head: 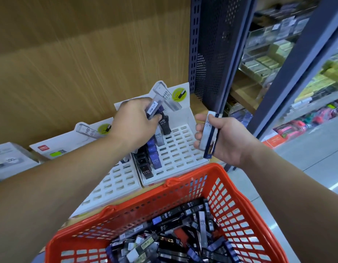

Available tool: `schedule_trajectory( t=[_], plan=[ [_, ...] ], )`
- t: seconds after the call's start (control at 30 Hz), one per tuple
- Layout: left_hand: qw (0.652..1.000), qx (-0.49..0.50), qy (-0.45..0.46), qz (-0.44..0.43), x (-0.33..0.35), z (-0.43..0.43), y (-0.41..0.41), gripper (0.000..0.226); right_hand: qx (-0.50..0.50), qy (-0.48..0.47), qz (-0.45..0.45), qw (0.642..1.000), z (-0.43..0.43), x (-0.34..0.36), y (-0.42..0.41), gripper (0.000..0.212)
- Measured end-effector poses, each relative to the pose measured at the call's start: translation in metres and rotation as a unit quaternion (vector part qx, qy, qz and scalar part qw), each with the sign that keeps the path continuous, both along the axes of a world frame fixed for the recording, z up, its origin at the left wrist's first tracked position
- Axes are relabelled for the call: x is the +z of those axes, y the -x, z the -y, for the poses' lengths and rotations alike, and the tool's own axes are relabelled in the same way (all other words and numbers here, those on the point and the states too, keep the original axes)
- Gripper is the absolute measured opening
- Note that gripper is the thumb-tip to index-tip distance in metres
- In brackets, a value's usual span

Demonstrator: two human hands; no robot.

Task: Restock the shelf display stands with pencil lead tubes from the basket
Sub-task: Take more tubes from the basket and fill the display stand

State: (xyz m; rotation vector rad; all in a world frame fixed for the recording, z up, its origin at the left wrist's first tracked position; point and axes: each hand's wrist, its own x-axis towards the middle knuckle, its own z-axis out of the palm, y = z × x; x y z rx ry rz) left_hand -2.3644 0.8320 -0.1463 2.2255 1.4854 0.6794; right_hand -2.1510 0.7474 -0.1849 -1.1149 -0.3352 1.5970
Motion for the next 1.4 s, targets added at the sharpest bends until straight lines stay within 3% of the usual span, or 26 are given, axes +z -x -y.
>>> schedule_trajectory(
  t=[0.27, 0.4, 0.53, 0.67, 0.77, 0.83, 1.0, 1.1, 1.27, 1.4],
  plan=[
    [0.999, -0.025, 0.026, -0.038, 0.004, 0.002, -0.008, 0.021, 0.003, -0.017, -0.027, 0.999, 0.001, -0.003, 0.001, 0.029],
    [0.996, -0.048, 0.013, -0.078, 0.01, 0.003, -0.009, 0.041, 0.0, -0.031, -0.052, 0.998, 0.001, -0.002, 0.002, 0.032],
    [0.99, -0.052, -0.02, -0.127, 0.007, 0.002, -0.006, 0.04, -0.007, -0.038, -0.064, 0.997, 0.001, 0.0, 0.002, 0.035],
    [0.987, -0.057, -0.013, -0.147, 0.005, -0.002, -0.006, 0.025, 0.008, -0.015, 0.008, 1.0, 0.001, 0.001, 0.006, 0.03],
    [0.981, -0.079, 0.0, -0.179, 0.005, -0.003, -0.009, 0.028, 0.028, 0.005, 0.103, 0.994, -0.001, -0.001, 0.007, 0.026],
    [0.986, -0.066, 0.014, -0.151, 0.006, -0.002, -0.008, 0.025, 0.023, 0.006, 0.144, 0.989, -0.004, 0.002, 0.011, 0.024],
    [0.999, 0.002, 0.052, 0.013, 0.009, 0.008, 0.007, 0.027, 0.035, -0.029, 0.239, 0.97, -0.019, 0.008, 0.029, 0.024],
    [0.994, 0.019, 0.088, 0.069, 0.01, 0.013, 0.024, 0.021, 0.04, -0.05, 0.292, 0.954, -0.023, 0.008, 0.041, 0.018],
    [0.984, 0.023, 0.13, 0.118, 0.008, 0.017, 0.046, 0.022, 0.024, -0.08, 0.291, 0.953, -0.021, 0.015, 0.053, 0.016],
    [0.959, 0.054, 0.189, 0.205, 0.003, 0.02, 0.046, 0.013, 0.033, -0.111, 0.358, 0.926, -0.021, 0.021, 0.064, 0.016]
  ],
)
